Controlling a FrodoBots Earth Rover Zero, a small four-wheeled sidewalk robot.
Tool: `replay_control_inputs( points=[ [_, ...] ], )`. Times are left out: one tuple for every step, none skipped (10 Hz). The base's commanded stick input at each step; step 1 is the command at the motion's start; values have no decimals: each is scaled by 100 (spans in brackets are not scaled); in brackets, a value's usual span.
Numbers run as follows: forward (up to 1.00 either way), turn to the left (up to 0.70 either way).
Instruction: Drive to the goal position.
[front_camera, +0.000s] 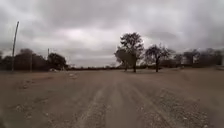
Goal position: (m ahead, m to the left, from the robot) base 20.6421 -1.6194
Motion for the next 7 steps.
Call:
replay_control_inputs(
  points=[
    [0, 2],
    [0, 1],
    [0, 2],
    [0, 4],
    [0, 4],
    [0, 4],
    [0, 4]
  ],
)
